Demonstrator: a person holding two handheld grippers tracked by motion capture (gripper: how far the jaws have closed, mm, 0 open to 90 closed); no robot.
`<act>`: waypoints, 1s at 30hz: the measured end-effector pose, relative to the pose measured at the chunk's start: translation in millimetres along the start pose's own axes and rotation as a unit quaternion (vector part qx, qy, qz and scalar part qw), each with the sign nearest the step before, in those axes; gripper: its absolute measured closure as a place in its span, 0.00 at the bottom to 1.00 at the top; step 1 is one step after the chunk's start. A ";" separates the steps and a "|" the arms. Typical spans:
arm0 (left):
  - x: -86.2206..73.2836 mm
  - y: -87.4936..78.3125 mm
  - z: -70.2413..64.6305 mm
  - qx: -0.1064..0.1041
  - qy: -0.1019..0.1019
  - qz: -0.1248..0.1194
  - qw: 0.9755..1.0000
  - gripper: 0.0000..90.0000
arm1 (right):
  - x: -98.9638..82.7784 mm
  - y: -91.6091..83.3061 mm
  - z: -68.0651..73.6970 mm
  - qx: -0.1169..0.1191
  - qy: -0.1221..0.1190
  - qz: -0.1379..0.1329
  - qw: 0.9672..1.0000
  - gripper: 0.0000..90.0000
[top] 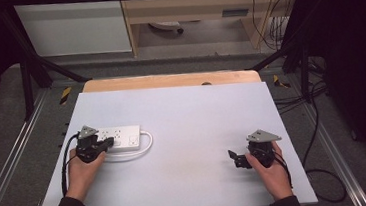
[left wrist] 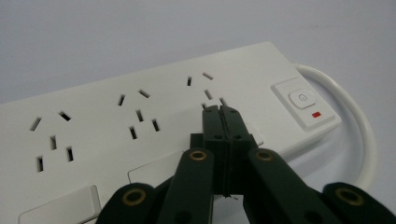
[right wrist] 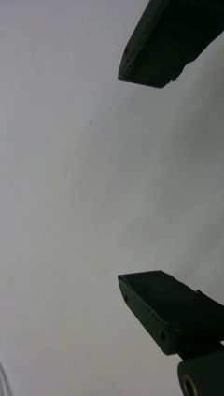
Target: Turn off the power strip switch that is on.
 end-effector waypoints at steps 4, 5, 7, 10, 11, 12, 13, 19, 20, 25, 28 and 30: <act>0.5 0.4 -1.2 -0.002 0.002 0.000 1.000 1.00 | 0.1 0.2 0.3 0.001 -0.001 0.000 1.000 0.05; 0.7 0.5 -1.8 -0.002 0.004 0.000 1.000 1.00 | 0.0 0.2 0.4 0.001 -0.001 0.000 1.000 0.05; 1.6 1.2 -2.2 0.000 0.009 -0.001 1.000 1.00 | 0.0 0.0 0.2 0.001 0.000 0.000 1.000 0.05; 3.4 1.2 -2.4 0.000 0.012 -0.002 1.000 1.00 | 0.0 0.0 -0.2 0.000 0.000 0.000 1.000 0.05; 4.3 1.2 -2.7 -0.001 0.013 -0.003 1.000 1.00 | 0.1 0.0 -0.2 0.000 0.000 0.000 1.000 0.05; 5.2 1.0 -3.2 -0.001 0.014 -0.004 1.000 1.00 | 0.2 -0.1 0.0 0.000 0.000 0.000 1.000 0.05; 5.9 0.8 -3.5 -0.002 0.016 -0.004 1.000 1.00 | 0.3 -0.1 0.0 0.001 -0.001 -0.001 1.000 0.05; 11.3 0.9 -5.3 -0.005 0.019 -0.009 1.000 1.00 | 0.2 -0.5 -0.1 0.001 0.000 0.000 1.000 0.05; 12.3 1.2 -5.6 -0.005 0.021 -0.009 1.000 1.00 | 0.3 -0.6 -0.2 0.001 -0.001 0.000 1.000 0.05; 16.3 2.8 -7.1 -0.006 0.023 -0.013 1.000 1.00 | 0.2 -0.7 -0.1 0.001 0.001 0.000 1.000 0.05; 18.4 2.9 -7.9 -0.007 0.022 -0.018 1.000 1.00 | 0.3 -0.7 -0.3 0.001 0.000 -0.001 1.000 0.05; 19.8 2.4 -8.4 -0.009 0.022 -0.020 1.000 1.00 | 0.3 -0.8 -0.3 0.001 0.001 -0.001 1.000 0.05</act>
Point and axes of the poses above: each handheld gripper's, and its own axes: y roughly forward along the jaws, x roughly out of its top, z roughly to its left, the point moved 8 cm from there along y, roughly forward along the jaws, and after that the axes turned 11 degrees about y, right-handed, at the moved point
